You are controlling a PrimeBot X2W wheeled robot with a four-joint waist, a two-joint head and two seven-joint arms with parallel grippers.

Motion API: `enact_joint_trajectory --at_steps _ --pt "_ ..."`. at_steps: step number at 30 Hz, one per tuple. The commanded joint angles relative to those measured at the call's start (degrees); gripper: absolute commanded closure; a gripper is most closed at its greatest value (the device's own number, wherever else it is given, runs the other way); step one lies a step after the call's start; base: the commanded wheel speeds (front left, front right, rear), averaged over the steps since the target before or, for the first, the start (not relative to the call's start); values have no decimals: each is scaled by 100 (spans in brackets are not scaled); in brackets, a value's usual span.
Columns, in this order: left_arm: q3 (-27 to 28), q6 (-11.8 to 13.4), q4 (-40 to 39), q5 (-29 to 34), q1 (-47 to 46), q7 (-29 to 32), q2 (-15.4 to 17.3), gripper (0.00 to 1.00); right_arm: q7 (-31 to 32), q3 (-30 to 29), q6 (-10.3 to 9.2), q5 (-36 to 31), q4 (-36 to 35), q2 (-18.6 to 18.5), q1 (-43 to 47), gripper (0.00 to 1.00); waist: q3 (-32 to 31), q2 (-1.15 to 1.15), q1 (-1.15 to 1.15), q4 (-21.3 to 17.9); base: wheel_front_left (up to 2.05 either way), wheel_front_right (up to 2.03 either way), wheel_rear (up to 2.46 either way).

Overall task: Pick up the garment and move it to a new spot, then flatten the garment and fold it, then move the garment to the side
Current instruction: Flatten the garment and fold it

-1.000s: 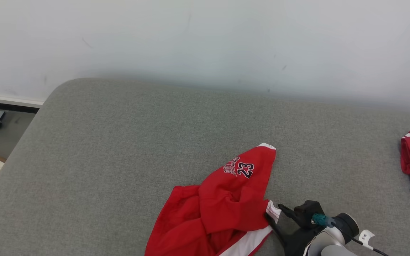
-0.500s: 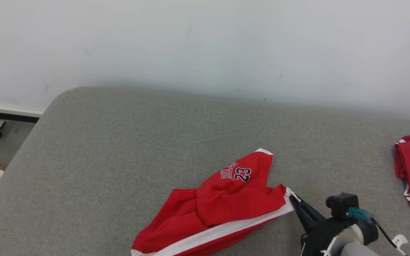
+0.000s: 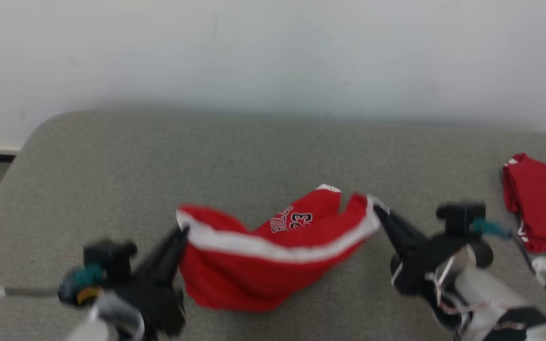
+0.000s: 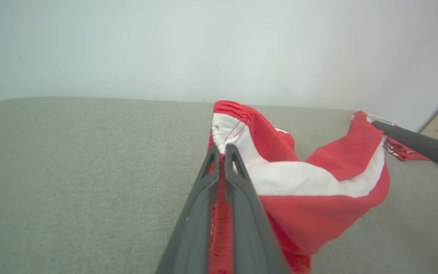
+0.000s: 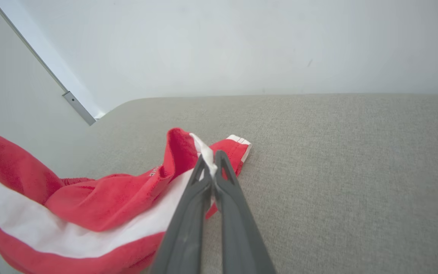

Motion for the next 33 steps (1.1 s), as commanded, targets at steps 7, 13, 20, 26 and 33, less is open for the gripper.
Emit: enact_joint_trajectory --at_steps 7,13,20,26,33 --pt "213 -164 383 88 -2657 935 277 100 978 -521 3 612 453 182 -2124 100 1458 0 0 -758 0 0 0" --pt "453 -192 1318 27 -5128 1658 244 100 1442 -1181 4 1067 1467 640 -4397 100 2518 0 0 -1240 0 0 0" --pt "527 -87 2384 302 -7461 1685 -50 100 1240 -1900 3 1217 2930 883 -6422 100 3142 0 0 -1560 0 0 0" --pt "496 -178 3208 325 -8647 1152 -440 100 864 -2214 3 1246 3527 911 -7395 100 3228 0 0 -1532 0 0 0" --pt "404 -300 3803 262 -9025 536 -572 100 692 -2168 3 1239 3430 985 -7554 100 3162 0 0 -1484 0 0 0"
